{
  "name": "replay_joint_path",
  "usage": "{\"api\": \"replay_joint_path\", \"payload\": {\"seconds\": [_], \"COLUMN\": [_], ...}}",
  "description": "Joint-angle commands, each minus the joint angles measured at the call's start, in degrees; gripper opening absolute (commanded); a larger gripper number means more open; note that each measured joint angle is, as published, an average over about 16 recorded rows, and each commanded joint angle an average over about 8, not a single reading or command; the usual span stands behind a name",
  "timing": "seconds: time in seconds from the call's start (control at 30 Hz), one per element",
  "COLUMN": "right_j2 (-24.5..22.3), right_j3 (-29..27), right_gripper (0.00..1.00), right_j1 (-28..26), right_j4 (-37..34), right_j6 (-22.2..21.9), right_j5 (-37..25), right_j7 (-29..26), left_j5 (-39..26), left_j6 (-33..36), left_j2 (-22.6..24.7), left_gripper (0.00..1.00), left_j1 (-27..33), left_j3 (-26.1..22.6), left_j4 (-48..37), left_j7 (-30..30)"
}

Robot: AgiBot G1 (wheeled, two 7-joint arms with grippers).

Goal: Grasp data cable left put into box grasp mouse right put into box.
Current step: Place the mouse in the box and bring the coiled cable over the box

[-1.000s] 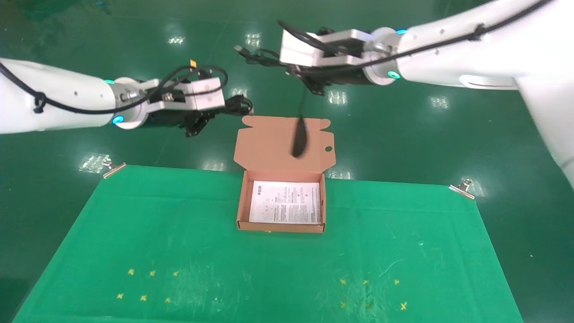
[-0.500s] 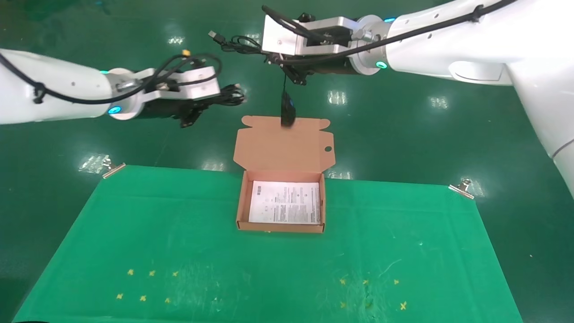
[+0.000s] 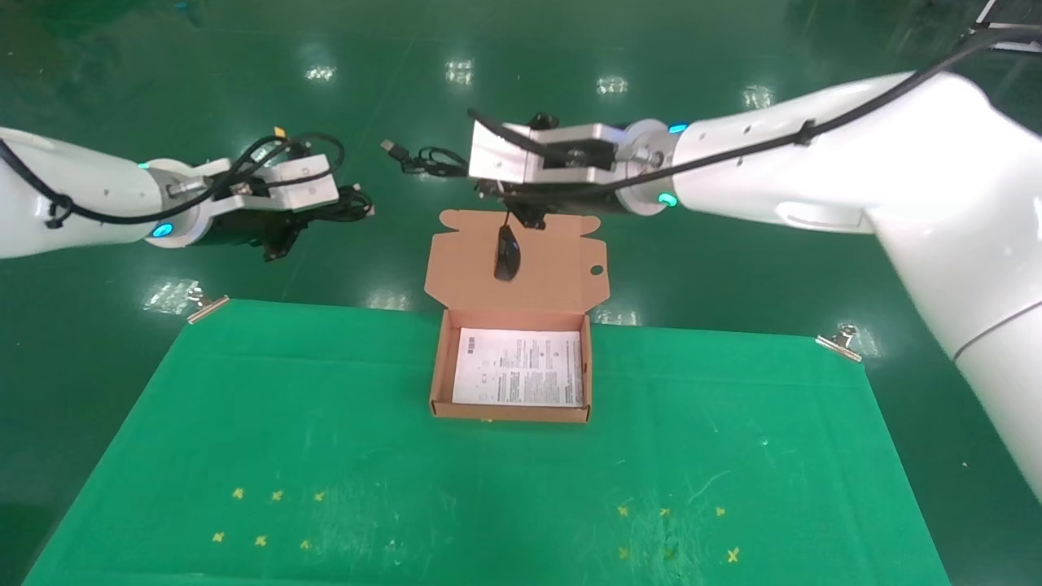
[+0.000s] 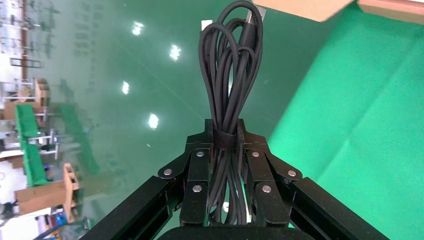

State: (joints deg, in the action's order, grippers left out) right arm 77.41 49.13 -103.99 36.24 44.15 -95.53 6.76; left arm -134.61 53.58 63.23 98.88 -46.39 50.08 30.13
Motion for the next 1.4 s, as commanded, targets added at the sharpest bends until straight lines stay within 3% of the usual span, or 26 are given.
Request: {"api": "replay_joint_path", "payload": {"seconds": [0.03,0.63,1.1,1.4], "right_j2": [0.1,0.9,1.3,1.0], "right_j3": [0.4,10.4,20.4,23.9], "right_gripper": [0.0,0.0,0.0,0.0], "right_j1": [0.5,4.5,7.1,8.1], "right_j4": [0.1,0.1,2.2,-2.1], "right_j6": [-0.3,-3.3,-8.9,-11.0], "right_j5": [0.3,6.9,15.5,20.9], "right_j7": [-0.1,-0.6,-2.9,-3.1], "left_j5": [-0.8,-1.9,-2.0,-2.0], "left_j6": [0.5,1.2,1.3,1.3], "left_j2": [-0.3,-1.0,-1.0,-1.0], "left_gripper": [0.0,0.0,0.0,0.0], "left_j1": [-0.1,-0.5,-0.6,-0.6], "left_j3": [-0.1,-0.3,-0.3,-0.3], "left_j4": [0.2,1.5,1.7,1.7], "left_j7": [1.0,2.4,2.6,2.6]}}
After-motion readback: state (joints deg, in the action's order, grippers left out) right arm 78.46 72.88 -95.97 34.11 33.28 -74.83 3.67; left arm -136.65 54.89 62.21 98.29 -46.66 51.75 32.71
